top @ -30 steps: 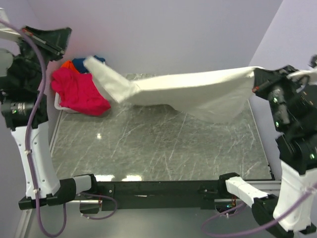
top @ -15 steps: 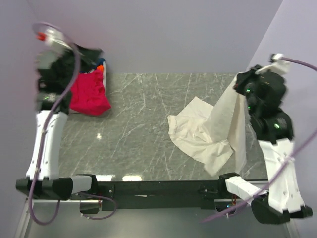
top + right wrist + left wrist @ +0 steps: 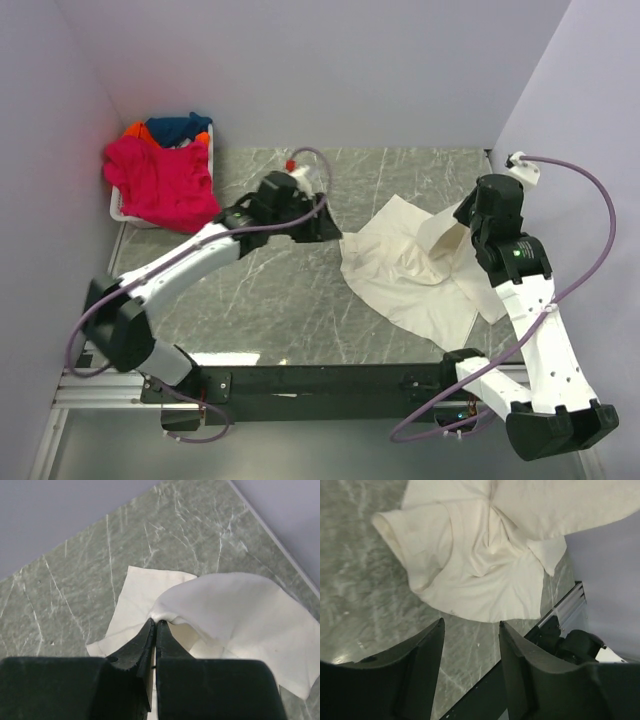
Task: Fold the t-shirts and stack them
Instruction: Flatten the tshirt out
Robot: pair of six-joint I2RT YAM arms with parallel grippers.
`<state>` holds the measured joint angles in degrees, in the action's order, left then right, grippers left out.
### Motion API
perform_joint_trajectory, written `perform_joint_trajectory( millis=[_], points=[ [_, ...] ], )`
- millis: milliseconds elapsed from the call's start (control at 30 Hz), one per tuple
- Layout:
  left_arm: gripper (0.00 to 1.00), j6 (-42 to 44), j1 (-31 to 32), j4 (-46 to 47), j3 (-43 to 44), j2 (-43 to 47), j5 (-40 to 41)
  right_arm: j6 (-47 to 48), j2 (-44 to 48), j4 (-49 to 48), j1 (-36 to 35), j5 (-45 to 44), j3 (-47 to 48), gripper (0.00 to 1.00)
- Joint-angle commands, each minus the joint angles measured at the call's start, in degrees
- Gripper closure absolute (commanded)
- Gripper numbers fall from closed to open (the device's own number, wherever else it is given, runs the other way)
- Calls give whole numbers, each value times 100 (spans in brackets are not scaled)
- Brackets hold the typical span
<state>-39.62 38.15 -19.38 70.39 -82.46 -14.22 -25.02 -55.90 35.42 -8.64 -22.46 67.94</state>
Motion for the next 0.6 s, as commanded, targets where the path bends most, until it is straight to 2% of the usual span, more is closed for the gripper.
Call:
perform_joint_trajectory(
  millis=[0,167,400,567],
  points=[
    [46,-63,307,95,588,-708,200,-311,193,-334,47,-92,-211,100],
    [41,-73,324,-575,1108,-1624,726,-486,395,-255,56,13,-413,100],
    [35,-2,483,-813,1319,-2266,754,-645,712,-202,56,119,-633,100],
    [34,-64,492,-665,1135,-2468,622,-689,844,-150,65,136,-694,100]
  ],
)
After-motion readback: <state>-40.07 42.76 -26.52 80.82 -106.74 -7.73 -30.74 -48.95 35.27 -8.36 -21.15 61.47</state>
